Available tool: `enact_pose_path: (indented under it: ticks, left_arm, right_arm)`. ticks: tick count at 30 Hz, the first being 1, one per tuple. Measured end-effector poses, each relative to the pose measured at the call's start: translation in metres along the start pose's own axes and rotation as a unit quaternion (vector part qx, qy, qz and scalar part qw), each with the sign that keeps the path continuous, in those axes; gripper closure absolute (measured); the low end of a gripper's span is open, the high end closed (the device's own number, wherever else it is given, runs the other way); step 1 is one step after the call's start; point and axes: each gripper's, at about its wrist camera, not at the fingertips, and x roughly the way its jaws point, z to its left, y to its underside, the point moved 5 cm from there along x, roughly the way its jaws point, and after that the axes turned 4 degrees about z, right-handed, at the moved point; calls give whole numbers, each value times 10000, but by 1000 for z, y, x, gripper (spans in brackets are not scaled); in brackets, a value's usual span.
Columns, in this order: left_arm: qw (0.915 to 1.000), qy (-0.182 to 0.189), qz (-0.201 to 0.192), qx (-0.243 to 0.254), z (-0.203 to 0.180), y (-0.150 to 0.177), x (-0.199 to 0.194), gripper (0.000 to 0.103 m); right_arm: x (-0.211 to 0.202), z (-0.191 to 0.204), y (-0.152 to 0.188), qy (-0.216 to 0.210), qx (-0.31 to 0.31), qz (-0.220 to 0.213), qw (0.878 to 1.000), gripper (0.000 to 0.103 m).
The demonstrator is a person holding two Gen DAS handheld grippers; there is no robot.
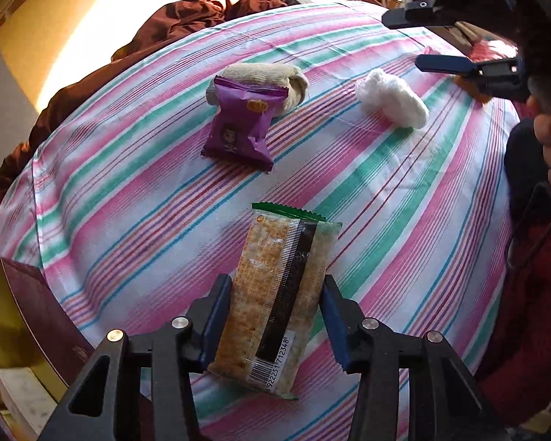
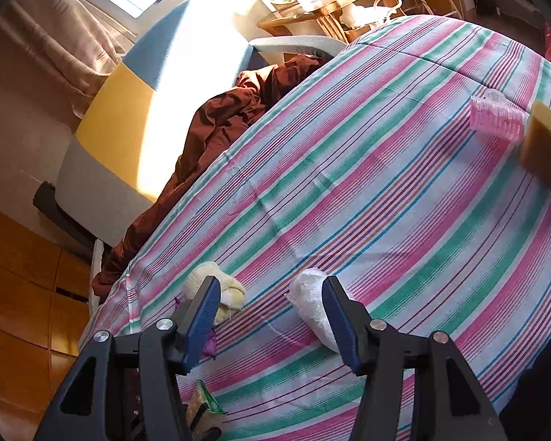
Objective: Organize objects
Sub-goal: 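Grasp the cracker packet with the left tool while the right grasps the clear plastic bundle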
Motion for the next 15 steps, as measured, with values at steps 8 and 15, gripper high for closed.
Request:
enact_pose_path:
  ticks: [8,15]
  left_arm:
    - [9976,-326,-561,-251,-34,23,-3,54]
    - [9962,-41,-700,-509,-30,21,5,52]
  right_arm:
    - [10,-15,-1,273,276,216,9990,45]
    - [32,-18,5,914,32,614,9939,45]
